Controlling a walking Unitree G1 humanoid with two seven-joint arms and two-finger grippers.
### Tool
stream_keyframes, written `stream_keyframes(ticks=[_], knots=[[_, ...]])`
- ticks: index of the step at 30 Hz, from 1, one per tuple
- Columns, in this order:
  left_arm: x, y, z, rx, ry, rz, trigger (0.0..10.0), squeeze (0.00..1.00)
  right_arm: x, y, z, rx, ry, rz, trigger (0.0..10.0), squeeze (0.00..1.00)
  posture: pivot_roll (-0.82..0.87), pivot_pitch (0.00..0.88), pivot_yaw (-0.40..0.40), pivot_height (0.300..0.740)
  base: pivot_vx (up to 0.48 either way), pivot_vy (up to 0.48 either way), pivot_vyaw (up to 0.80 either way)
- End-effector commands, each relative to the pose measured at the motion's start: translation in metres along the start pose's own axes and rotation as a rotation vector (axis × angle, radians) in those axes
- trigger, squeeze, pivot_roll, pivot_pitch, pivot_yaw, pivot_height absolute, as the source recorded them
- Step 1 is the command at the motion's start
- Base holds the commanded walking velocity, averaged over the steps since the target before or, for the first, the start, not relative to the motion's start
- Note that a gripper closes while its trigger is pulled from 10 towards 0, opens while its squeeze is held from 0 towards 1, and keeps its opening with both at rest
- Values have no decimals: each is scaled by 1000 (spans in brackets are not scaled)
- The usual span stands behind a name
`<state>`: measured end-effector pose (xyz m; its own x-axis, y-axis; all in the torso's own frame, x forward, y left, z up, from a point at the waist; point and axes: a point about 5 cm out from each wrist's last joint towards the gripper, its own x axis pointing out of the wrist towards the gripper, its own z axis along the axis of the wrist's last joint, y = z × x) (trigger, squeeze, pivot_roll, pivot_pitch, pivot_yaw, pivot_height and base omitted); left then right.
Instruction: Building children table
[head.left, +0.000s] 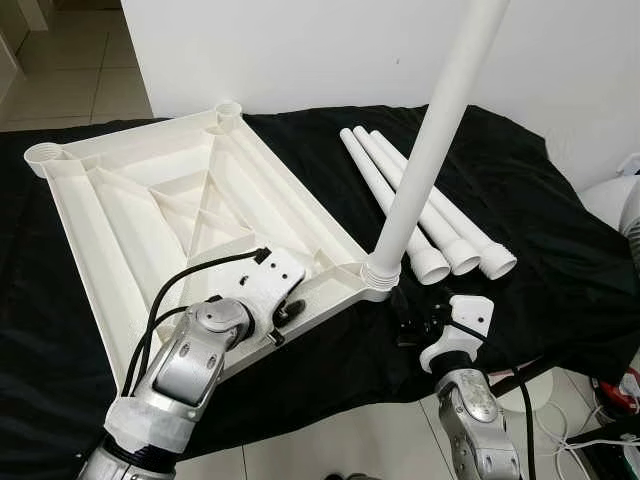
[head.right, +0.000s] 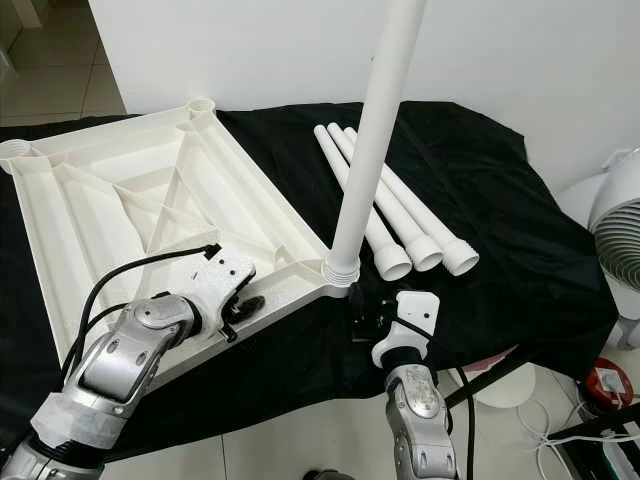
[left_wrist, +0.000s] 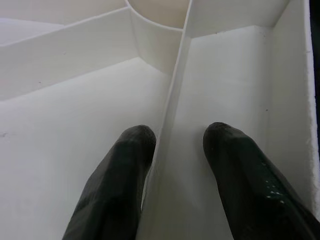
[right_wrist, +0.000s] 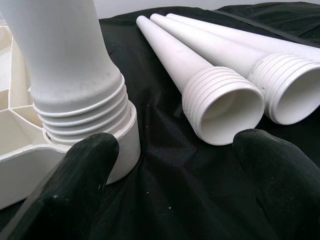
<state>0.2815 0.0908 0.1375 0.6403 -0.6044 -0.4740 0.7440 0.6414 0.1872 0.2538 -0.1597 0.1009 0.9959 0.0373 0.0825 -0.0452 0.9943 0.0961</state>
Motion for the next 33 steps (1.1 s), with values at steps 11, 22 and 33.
stream_keyframes(ticks=[11, 22, 33], knots=[[-29, 27, 29, -135, -320, -96, 10000, 0, 4, 0, -2, -15, 6, 17, 10000, 0, 37, 72, -56, 740, 0, 0, 0], [-45, 91, 23, -153, -308, 264, 10000, 0, 13, 5, -1, -15, -1, 54, 10000, 0, 48, 58, -55, 740, 0, 0, 0], [-63, 137, -9, -119, -119, 590, 10000, 0, 19, 8, 1, -18, -13, 72, 10000, 0, 61, 54, -53, 740, 0, 0, 0]])
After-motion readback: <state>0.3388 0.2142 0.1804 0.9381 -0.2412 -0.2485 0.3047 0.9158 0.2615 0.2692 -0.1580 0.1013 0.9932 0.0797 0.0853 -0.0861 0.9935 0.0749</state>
